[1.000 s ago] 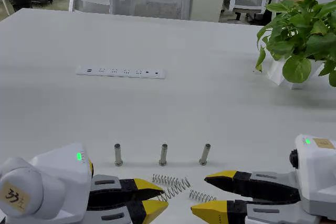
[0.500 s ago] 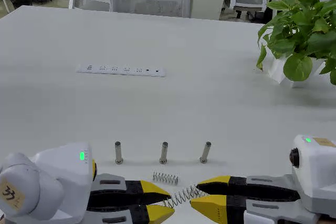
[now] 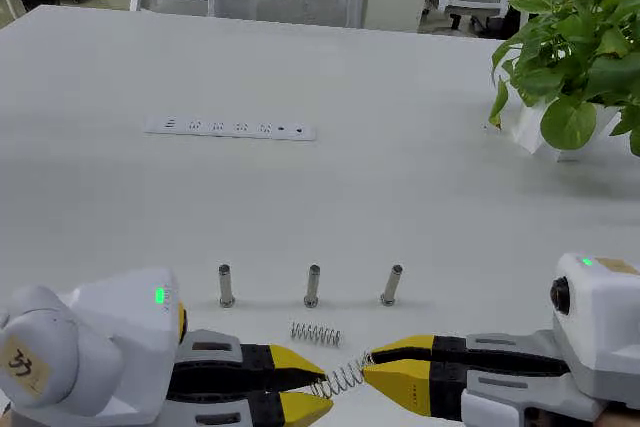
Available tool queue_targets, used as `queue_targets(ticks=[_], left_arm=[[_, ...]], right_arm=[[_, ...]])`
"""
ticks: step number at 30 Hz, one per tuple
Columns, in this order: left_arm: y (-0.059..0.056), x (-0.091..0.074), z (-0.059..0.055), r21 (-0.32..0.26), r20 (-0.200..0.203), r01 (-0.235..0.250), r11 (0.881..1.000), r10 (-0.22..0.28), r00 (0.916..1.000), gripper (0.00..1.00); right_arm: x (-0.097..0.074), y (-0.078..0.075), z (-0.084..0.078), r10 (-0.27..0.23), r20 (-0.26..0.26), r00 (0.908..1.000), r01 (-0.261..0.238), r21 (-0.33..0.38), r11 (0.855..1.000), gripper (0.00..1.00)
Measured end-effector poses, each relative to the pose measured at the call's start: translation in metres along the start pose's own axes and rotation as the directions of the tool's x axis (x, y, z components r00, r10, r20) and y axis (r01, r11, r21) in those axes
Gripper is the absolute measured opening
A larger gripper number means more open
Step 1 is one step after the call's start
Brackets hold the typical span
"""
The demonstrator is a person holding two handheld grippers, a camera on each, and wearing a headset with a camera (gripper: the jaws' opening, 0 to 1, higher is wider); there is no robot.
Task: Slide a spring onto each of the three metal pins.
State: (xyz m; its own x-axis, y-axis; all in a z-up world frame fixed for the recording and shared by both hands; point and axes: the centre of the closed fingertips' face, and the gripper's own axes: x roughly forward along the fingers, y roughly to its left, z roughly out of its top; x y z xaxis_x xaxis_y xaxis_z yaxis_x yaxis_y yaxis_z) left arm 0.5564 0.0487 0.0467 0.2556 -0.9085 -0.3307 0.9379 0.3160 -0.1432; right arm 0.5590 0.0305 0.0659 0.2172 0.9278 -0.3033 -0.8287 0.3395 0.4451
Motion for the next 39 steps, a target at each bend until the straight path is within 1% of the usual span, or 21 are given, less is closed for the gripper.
queue_targets(ticks=[4, 9, 10, 12, 14, 15, 19, 21, 29, 30, 32, 37, 39], left_arm=[[0.001, 0.001, -0.001, -0.008, -0.002, -0.004, 1.000, 0.004, 1.0000, 0.06], [0.000, 0.003, -0.005, -0.016, -0.018, -0.005, 1.000, 0.005, 0.9998, 0.06], [0.000, 0.004, -0.005, -0.020, -0.023, -0.007, 1.000, 0.007, 0.9997, 0.06], [0.000, 0.005, -0.007, -0.023, -0.031, -0.007, 1.000, 0.007, 0.9995, 0.06], [0.000, 0.007, -0.009, -0.023, -0.043, -0.013, 1.000, 0.012, 0.9990, 0.06], [0.000, 0.008, -0.010, -0.023, -0.047, -0.013, 1.000, 0.012, 0.9988, 0.06], [-0.001, 0.010, -0.014, -0.028, -0.064, -0.019, 0.999, 0.017, 0.9978, 0.06], [-0.001, 0.012, -0.016, -0.027, -0.075, -0.022, 0.999, 0.020, 0.9970, 0.06], [-0.004, 0.014, -0.019, -0.035, -0.082, -0.021, 0.999, 0.018, 0.9965, 0.06], [-0.004, 0.015, -0.019, -0.035, -0.083, -0.021, 0.999, 0.018, 0.9964, 0.06], [-0.004, 0.015, -0.019, -0.036, -0.082, -0.021, 0.999, 0.018, 0.9964, 0.06], [-0.004, 0.017, -0.020, -0.039, -0.084, -0.023, 0.999, 0.020, 0.9963, 0.06], [-0.004, 0.017, -0.020, -0.040, -0.082, -0.022, 0.999, 0.019, 0.9965, 0.06]], right_arm=[[0.001, 0.001, 0.000, -0.012, -0.012, 0.9999, 0.011, -0.027, 1.000, 0.06], [0.002, 0.003, 0.001, -0.039, -0.061, 0.9974, 0.031, -0.126, 0.992, 0.06], [0.002, 0.003, 0.001, -0.049, -0.075, 0.9960, 0.036, -0.160, 0.986, 0.06], [0.003, 0.003, 0.000, -0.062, -0.099, 0.9931, 0.041, -0.207, 0.978, 0.06], [0.004, 0.004, -0.001, -0.078, -0.126, 0.9890, 0.043, -0.256, 0.966, 0.06], [0.005, 0.004, -0.002, -0.087, -0.138, 0.9866, 0.045, -0.285, 0.958, 0.06], [0.007, 0.007, -0.004, -0.099, -0.168, 0.9809, 0.036, -0.341, 0.939, 0.06], [0.008, 0.009, -0.003, -0.104, -0.173, 0.9795, 0.036, -0.356, 0.934, 0.06], [0.008, 0.010, -0.004, -0.114, -0.193, 0.9745, 0.028, -0.401, 0.916, 0.06], [0.008, 0.010, -0.004, -0.117, -0.193, 0.9741, 0.028, -0.411, 0.911, 0.06], [0.008, 0.011, -0.002, -0.118, -0.196, 0.9736, 0.026, -0.416, 0.909, 0.05], [0.009, 0.010, -0.004, -0.129, -0.209, 0.9694, 0.024, -0.441, 0.897, 0.05], [0.009, 0.010, -0.003, -0.129, -0.210, 0.9691, 0.023, -0.443, 0.896, 0.05]])
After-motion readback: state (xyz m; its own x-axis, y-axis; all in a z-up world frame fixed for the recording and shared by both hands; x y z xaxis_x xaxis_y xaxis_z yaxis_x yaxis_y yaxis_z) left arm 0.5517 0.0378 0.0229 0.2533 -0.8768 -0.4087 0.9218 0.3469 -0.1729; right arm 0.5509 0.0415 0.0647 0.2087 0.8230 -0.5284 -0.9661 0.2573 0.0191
